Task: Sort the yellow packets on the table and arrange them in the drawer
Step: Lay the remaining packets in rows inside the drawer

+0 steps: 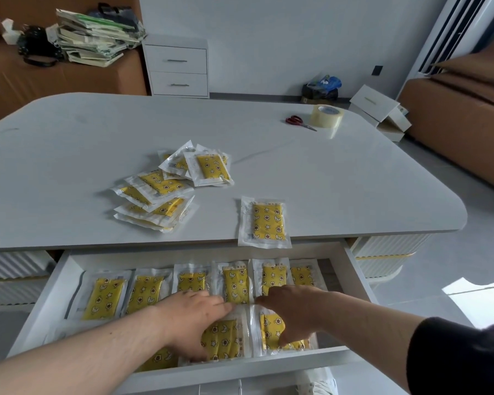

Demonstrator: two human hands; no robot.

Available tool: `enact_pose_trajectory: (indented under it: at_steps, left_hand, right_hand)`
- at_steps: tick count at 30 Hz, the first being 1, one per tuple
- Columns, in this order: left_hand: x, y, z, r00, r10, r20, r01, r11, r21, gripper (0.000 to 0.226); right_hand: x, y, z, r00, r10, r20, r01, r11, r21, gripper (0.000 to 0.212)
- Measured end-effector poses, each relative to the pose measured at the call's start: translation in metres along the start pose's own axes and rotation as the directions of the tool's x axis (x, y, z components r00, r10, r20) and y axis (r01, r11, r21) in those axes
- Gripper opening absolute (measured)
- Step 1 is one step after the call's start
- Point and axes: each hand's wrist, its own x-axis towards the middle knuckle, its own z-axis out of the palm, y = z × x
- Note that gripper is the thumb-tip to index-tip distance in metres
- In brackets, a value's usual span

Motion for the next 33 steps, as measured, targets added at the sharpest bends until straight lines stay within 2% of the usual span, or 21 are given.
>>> enact_pose_trajectory:
  at_steps: [7, 10, 14, 18, 22, 25, 33]
  left_hand:
    - [0.0, 0.0, 0.002, 1.0, -0.013, 0.015, 0.013, 1.0, -0.002, 0.094]
    - [-0.003, -0.003, -0.005, 0.997, -0.073, 0.004, 0.073, 0.987, -0.146, 0.095]
    - [-0.007, -0.012, -0.012, 0.981, -0.194, -0.008, 0.179, 0.916, -0.359, 0.07]
    - [-0.006, -0.025, -0.007, 0.98, -0.195, 0.038, 0.192, 0.885, -0.424, 0.056]
    - [-0.001, -0.032, -0.009, 0.98, -0.182, 0.078, 0.195, 0.817, -0.543, 0.048]
    - [0.001, -0.03, -0.01, 0.979, -0.18, 0.098, 0.204, 0.798, -0.567, 0.043]
    - [0.003, -0.024, -0.01, 0.98, -0.156, 0.122, 0.197, 0.842, -0.502, 0.055]
  right_hand:
    - [0.003, 0.001, 0.006, 1.0, 0.007, 0.0, -0.007, 1.0, -0.021, 0.094]
    - [0.001, 0.0, 0.003, 0.999, 0.001, -0.04, -0.001, 1.0, 0.003, 0.093]
    - [0.0, -0.004, -0.002, 0.993, -0.047, -0.109, 0.049, 0.999, 0.018, 0.085]
    - [0.003, -0.013, -0.003, 0.987, -0.141, -0.078, 0.136, 0.988, -0.068, 0.083]
    - [0.004, -0.019, -0.004, 0.984, -0.171, -0.057, 0.163, 0.978, -0.127, 0.092]
    - [0.005, -0.021, -0.004, 0.981, -0.186, -0.055, 0.175, 0.972, -0.154, 0.093]
    - [0.01, -0.019, 0.001, 0.98, -0.196, -0.032, 0.188, 0.966, -0.178, 0.084]
